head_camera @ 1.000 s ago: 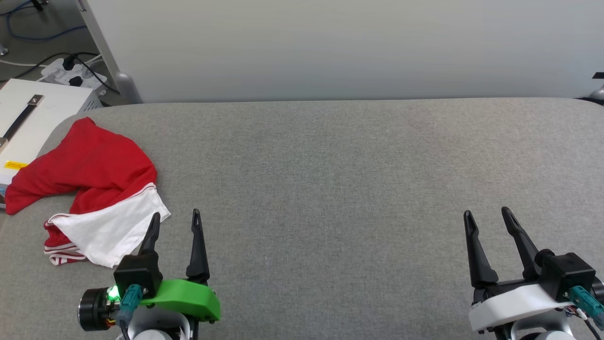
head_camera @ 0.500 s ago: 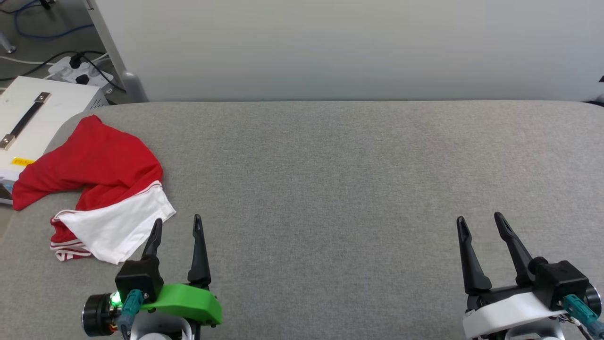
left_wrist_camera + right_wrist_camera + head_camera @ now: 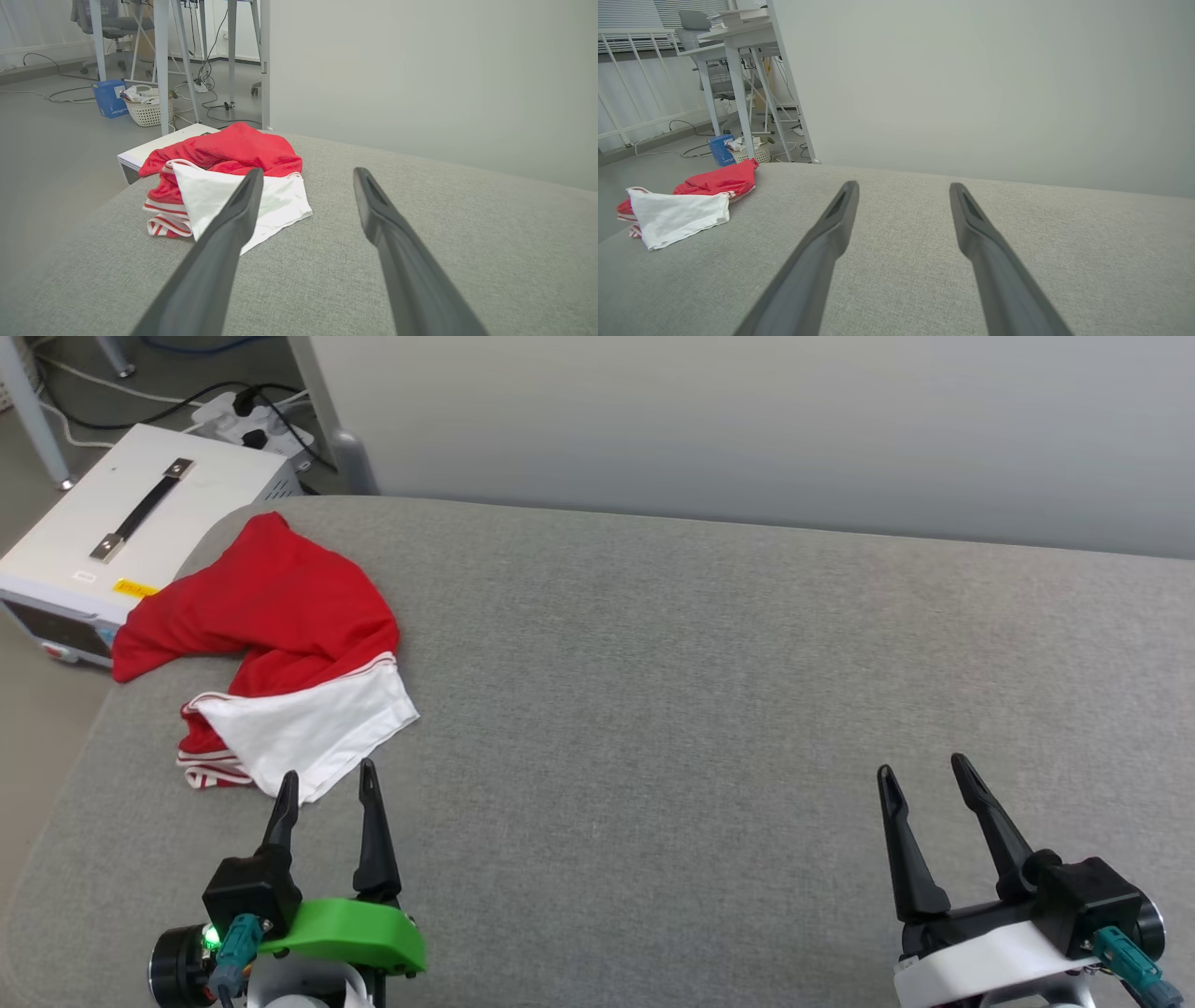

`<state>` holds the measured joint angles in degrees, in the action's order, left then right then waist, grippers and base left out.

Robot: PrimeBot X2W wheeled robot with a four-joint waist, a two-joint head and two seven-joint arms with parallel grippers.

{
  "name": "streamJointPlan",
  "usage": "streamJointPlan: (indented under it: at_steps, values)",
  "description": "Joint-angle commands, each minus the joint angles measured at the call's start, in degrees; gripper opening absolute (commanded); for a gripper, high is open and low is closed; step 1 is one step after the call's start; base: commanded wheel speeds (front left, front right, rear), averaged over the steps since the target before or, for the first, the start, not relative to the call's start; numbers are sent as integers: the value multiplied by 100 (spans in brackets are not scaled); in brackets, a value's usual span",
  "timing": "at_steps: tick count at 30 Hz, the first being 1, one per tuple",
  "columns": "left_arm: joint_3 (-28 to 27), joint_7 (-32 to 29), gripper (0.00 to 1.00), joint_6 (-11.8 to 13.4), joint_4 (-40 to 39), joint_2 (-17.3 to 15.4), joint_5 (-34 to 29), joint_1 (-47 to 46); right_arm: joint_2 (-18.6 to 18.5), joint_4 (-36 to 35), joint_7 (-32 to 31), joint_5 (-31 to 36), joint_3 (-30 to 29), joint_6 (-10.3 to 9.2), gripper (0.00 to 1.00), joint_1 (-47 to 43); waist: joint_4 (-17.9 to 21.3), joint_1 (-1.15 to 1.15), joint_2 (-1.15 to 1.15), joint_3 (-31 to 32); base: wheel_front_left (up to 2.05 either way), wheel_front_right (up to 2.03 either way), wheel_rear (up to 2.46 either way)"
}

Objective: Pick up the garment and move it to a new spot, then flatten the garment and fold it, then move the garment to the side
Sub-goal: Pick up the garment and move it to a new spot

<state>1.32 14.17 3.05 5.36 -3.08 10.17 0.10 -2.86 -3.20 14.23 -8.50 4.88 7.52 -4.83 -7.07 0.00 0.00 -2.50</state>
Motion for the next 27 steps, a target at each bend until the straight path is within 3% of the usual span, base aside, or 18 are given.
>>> streamJointPlan:
  at_steps: [1, 15, 27]
  values:
    - [-20, 71, 100, 38, 25, 20, 79, 16, -1, -31, 64, 12, 37, -3, 100, -67, -334, 0, 0, -105, 0, 0, 0]
    - [-130, 83, 100, 59, 58, 21, 236, -26, -27, -39, 77, 104, 153, -3, 100, 38, -1226, 0, 0, -245, 0, 0, 0]
    - [-161, 83, 100, 43, 140, 21, 303, -24, -49, -29, 77, 115, 195, -3, 100, 35, -1623, 0, 0, -251, 0, 0, 0]
